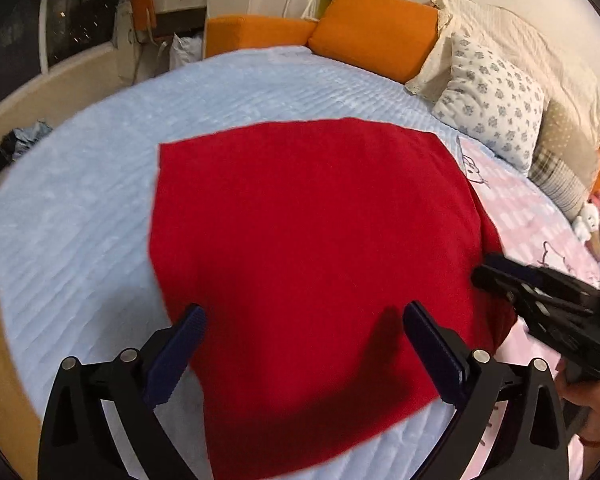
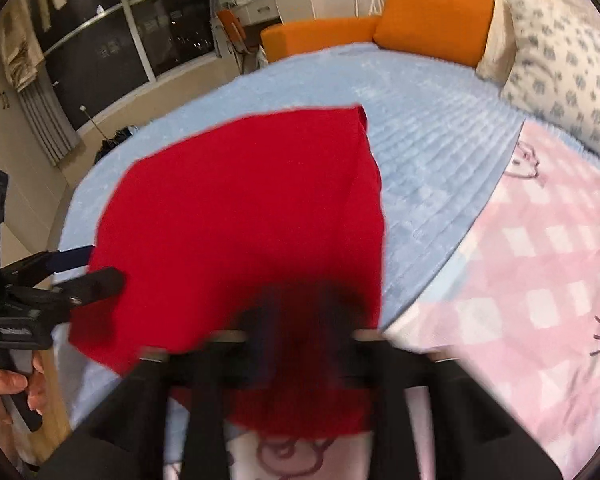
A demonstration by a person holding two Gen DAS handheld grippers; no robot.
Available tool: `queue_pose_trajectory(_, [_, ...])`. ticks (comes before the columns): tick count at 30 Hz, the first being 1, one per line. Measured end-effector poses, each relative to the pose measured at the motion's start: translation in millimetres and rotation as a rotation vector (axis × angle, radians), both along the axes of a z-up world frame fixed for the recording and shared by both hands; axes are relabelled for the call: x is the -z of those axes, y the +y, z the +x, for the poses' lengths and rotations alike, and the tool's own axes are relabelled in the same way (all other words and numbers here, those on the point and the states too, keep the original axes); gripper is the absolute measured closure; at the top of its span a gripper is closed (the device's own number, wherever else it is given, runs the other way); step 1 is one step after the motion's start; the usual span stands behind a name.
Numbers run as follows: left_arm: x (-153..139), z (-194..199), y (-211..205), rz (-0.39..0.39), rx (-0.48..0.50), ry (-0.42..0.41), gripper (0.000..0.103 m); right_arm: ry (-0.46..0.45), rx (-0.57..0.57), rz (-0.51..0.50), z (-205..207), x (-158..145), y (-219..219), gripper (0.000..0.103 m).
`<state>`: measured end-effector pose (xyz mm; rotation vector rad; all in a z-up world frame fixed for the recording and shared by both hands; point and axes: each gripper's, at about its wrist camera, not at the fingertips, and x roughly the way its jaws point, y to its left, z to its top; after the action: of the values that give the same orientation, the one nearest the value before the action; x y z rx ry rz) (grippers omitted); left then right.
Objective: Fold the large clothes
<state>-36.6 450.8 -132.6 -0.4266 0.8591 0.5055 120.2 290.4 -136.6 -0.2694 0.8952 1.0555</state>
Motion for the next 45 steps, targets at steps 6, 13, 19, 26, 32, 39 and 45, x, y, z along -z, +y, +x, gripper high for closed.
queue_pose_trajectory(6, [-21.5,-22.9,-42.8,0.127,-0.059,-0.021,0.003,-0.144,-0.018,0.051,-58.3,-28.7,-26.7,0.009])
queue_pose_trajectory(13, [-32.8,-44.5,-72.4,0.203,-0.100,-0.068,0.003,-0.197,-0.043,0.057,-95.5,-29.9,-48.7,0.005])
queue_pose_trajectory(19, [-23.1,-53.5,-82.8,0.258,-0.098,-0.053,0.003,-0.255,-0.023,0.066,-112.9,-23.9,-65.1,0.005])
queue_pose_trajectory(26, [-12.8,-67.6,-82.4,0.269,-0.116,-0.086,0.003,-0.313,0.000,0.074,-123.8,-13.4,-76.6,0.005])
queue_pose_trajectory(32, [-13.3,-65.2,-89.2,0.316,-0.097,-0.092,0.003,-0.355,0.036,0.117,-126.8,-12.7,-84.7,0.005])
queue_pose_trajectory(39, [-13.7,-58.4,-100.7,0.345,-0.059,-0.092,0.003,-0.359,0.043,0.113,-126.5,-9.7,-84.0,0.005])
queue_pose_trajectory(45, [-13.5,-56.0,-105.1,0.358,-0.046,-0.103,0.003,-0.362,0.051,0.130,-127.1,-9.0,-85.3,0.005])
